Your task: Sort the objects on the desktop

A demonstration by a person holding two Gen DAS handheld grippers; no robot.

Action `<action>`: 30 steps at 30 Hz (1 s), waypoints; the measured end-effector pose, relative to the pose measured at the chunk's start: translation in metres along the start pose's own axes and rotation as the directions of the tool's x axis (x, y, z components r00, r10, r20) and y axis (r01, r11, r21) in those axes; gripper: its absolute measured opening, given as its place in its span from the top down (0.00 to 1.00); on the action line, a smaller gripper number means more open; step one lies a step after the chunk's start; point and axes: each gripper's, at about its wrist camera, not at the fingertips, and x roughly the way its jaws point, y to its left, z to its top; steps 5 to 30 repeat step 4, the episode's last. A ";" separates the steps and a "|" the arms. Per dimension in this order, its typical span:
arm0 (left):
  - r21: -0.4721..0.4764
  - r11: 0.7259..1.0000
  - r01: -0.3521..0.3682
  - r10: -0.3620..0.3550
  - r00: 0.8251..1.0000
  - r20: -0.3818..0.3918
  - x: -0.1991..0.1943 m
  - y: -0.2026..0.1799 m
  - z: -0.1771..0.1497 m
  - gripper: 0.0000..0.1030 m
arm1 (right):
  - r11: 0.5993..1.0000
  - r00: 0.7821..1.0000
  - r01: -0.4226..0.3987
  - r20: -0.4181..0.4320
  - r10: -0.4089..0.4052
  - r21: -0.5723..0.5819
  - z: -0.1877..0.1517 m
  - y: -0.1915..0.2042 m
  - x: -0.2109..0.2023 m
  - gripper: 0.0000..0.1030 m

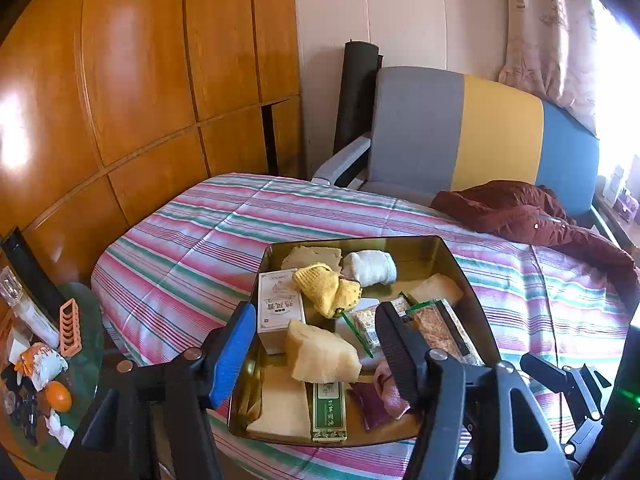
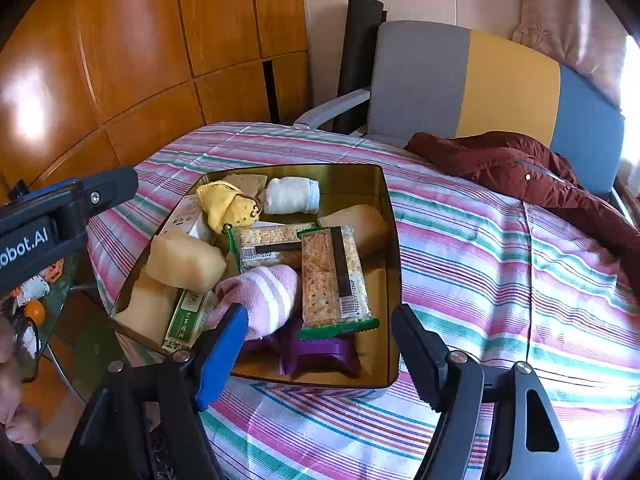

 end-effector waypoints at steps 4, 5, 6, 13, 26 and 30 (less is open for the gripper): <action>-0.003 1.000 0.009 -0.009 1.000 -0.004 0.001 0.003 0.000 0.39 | 1.000 1.000 0.009 0.014 -0.009 0.007 0.000 -0.001 -0.003 0.27; -0.003 1.000 0.009 -0.009 1.000 -0.004 0.001 0.003 0.000 0.39 | 1.000 1.000 0.009 0.014 -0.009 0.007 0.000 -0.001 -0.003 0.27; -0.003 1.000 0.009 -0.009 1.000 -0.004 0.001 0.003 0.000 0.39 | 1.000 1.000 0.009 0.014 -0.009 0.007 0.000 -0.001 -0.003 0.27; -0.003 1.000 0.009 -0.009 1.000 -0.004 0.001 0.003 0.000 0.39 | 1.000 1.000 0.009 0.014 -0.009 0.007 0.000 -0.001 -0.003 0.27; -0.003 1.000 0.009 -0.009 1.000 -0.004 0.001 0.003 0.000 0.39 | 1.000 1.000 0.009 0.014 -0.009 0.007 0.000 -0.001 -0.003 0.27; -0.003 1.000 0.009 -0.009 1.000 -0.004 0.001 0.003 0.000 0.39 | 1.000 1.000 0.009 0.014 -0.009 0.007 0.000 -0.001 -0.003 0.27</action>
